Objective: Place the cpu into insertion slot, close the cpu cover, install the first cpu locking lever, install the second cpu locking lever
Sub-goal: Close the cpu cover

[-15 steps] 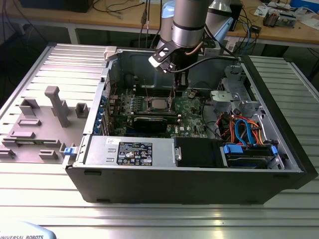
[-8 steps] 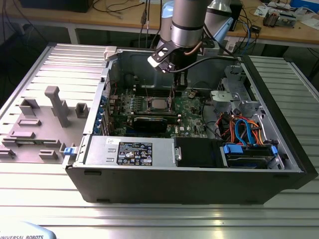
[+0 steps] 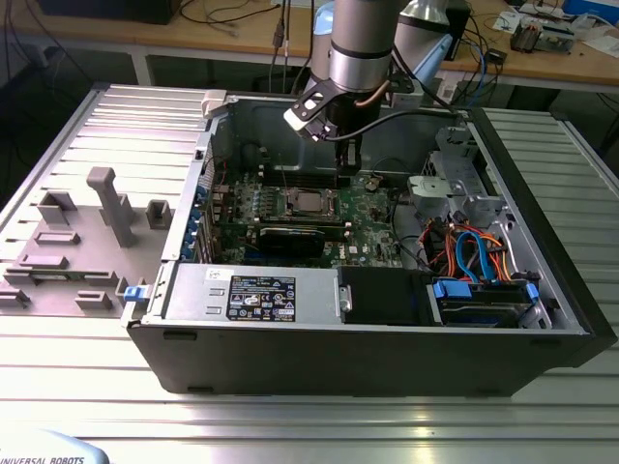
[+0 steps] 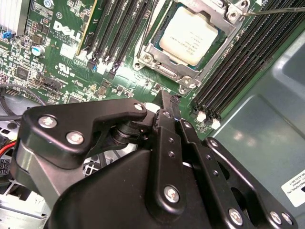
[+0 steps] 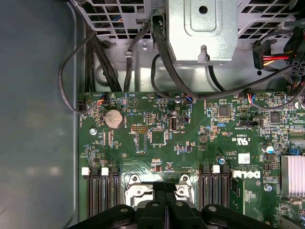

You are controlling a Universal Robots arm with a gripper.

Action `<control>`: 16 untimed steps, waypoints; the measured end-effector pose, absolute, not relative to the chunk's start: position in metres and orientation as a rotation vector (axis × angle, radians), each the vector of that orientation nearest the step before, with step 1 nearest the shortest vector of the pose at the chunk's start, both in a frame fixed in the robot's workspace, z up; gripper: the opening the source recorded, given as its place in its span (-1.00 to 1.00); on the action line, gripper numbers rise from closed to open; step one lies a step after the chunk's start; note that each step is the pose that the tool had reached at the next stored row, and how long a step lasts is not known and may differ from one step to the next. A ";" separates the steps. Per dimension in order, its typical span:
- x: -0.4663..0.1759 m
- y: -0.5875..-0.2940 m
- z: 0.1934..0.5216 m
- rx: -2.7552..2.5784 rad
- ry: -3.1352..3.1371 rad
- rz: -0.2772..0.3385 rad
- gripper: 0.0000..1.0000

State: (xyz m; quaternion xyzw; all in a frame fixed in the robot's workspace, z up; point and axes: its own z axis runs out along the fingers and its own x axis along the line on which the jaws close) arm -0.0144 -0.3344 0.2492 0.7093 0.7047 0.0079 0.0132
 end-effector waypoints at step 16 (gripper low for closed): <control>-0.020 -0.334 0.245 2.183 2.223 0.025 -0.79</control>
